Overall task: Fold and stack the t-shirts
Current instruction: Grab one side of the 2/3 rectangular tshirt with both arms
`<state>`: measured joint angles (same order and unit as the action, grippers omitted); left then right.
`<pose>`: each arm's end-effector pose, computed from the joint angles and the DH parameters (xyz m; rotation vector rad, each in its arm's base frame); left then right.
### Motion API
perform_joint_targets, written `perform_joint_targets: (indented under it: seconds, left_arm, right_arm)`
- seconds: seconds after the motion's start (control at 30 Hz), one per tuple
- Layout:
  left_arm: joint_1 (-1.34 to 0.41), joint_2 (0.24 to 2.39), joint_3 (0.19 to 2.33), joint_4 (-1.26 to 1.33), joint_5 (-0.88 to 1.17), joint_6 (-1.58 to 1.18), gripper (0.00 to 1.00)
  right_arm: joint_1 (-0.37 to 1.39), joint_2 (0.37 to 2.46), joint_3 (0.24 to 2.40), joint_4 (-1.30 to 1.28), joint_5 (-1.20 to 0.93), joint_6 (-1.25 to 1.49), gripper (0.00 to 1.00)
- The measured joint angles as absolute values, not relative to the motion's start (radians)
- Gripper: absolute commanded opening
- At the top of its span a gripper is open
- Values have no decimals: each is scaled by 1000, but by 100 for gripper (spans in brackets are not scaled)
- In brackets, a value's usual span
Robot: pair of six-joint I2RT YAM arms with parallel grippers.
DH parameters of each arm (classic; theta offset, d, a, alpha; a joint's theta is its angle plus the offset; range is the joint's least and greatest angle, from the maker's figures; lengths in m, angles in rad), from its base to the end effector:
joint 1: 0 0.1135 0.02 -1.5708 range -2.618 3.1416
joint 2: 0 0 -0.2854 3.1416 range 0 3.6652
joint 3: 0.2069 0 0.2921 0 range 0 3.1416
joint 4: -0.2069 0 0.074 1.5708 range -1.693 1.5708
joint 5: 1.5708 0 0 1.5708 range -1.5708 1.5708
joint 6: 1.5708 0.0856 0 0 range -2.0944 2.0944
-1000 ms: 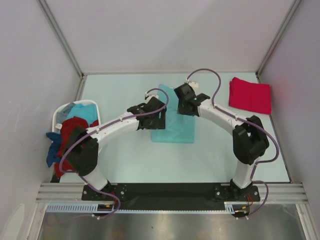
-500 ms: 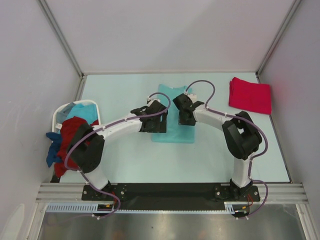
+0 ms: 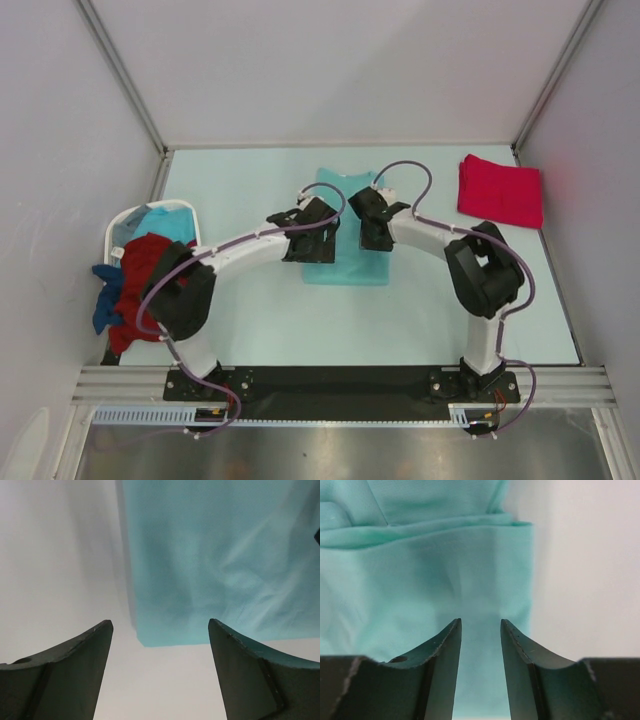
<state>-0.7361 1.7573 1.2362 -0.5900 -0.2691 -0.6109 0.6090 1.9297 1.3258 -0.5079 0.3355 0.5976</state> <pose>0.3267 -0.2652 0.1634 0.0810 2.6165 -0.1050 0.3920 0.2390 0.1290 0.0873 2.5788 -0.0178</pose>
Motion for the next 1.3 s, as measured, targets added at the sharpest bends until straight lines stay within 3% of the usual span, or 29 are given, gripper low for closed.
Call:
perform_joint_targets:
  seconds: [0.27, 0.43, 0.77, 1.3]
  left_arm:
    - [-762, 1385, 1122, -582, -321, -626, 84]
    - [-797, 1328, 1017, -562, -325, -670, 84]
    - [-910, 1408, 858, -555, -306, -752, 85]
    - [-914, 1449, 921, -529, -334, -759, 86]
  right_arm:
    - [641, 1574, 1265, -604, 422, 604, 43]
    - [709, 1442, 1179, -639, 457, 655, 43]
    - [800, 1432, 879, -699, 453, 782, 44]
    - [815, 1479, 931, -645, 445, 789, 44]
